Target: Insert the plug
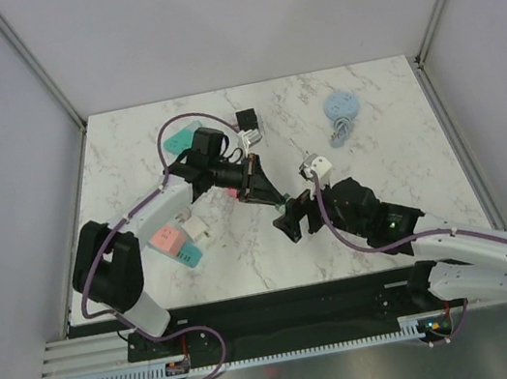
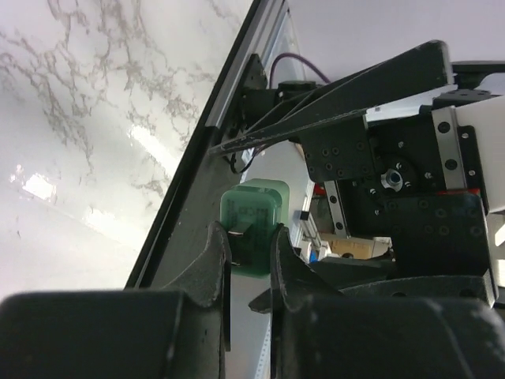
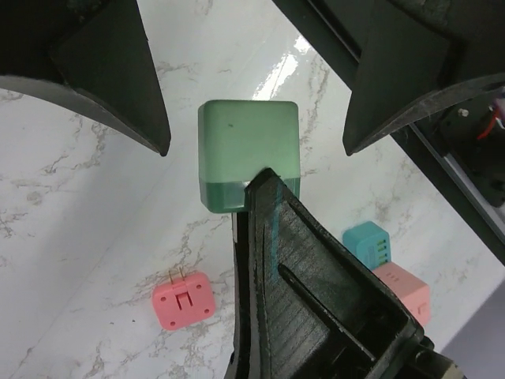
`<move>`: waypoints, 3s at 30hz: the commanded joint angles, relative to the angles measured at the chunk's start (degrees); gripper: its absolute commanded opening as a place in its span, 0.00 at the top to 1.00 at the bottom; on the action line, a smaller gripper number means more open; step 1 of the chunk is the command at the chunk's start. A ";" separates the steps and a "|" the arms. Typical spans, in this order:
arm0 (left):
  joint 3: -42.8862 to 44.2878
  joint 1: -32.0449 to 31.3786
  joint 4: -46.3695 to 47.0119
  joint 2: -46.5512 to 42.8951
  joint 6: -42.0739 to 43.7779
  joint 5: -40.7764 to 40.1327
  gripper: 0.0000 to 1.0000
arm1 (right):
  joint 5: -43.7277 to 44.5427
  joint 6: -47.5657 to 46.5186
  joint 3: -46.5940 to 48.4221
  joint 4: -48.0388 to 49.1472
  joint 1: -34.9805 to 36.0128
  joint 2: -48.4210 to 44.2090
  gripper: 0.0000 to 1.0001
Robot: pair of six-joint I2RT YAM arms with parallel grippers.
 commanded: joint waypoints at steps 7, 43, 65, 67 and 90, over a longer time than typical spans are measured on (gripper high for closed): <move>-5.95 0.62 29.44 -9.41 -19.35 -0.30 0.98 | 0.11 20.84 -4.26 9.77 -0.39 -10.82 0.02; -15.02 -0.09 42.21 -22.77 -28.48 -5.39 0.39 | 4.23 30.72 -5.41 32.30 -1.53 -11.36 1.00; -6.75 10.81 -5.40 -20.75 10.67 -34.28 0.23 | 8.99 -4.52 35.62 -20.71 -37.29 27.46 1.00; -7.54 10.73 -6.54 -21.37 13.04 -37.89 0.23 | 7.58 -5.49 41.49 -20.53 -41.07 35.29 1.00; -6.66 10.64 -7.95 -20.67 15.69 -35.28 0.26 | -6.93 -11.99 54.91 -25.63 -47.59 59.58 1.00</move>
